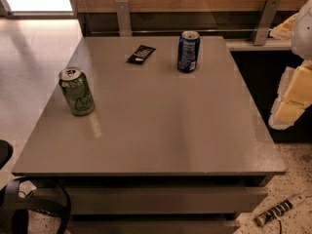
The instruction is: Move pepsi can near green can
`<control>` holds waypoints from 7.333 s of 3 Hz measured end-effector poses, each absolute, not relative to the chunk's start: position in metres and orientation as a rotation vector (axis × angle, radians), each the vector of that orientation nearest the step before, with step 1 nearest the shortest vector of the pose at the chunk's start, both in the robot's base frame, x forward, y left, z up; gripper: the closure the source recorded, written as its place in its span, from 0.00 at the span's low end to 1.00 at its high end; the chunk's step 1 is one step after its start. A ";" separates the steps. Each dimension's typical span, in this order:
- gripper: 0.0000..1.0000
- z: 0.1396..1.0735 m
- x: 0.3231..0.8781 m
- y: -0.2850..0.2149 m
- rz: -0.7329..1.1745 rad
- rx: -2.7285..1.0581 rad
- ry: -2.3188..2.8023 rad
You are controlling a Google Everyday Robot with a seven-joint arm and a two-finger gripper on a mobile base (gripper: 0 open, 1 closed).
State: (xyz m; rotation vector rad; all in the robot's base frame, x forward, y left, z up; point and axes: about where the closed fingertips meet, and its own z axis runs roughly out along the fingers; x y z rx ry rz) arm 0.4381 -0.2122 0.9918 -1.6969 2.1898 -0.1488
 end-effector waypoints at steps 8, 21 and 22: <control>0.00 0.965 0.644 -0.186 0.243 -1.012 1.827; 1.00 0.941 0.677 -0.063 0.600 -0.809 1.530; 1.00 0.928 0.628 -0.011 0.660 -0.891 1.499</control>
Offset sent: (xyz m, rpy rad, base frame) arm 0.0544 -0.0184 -0.0048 0.0959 -0.1084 -0.1179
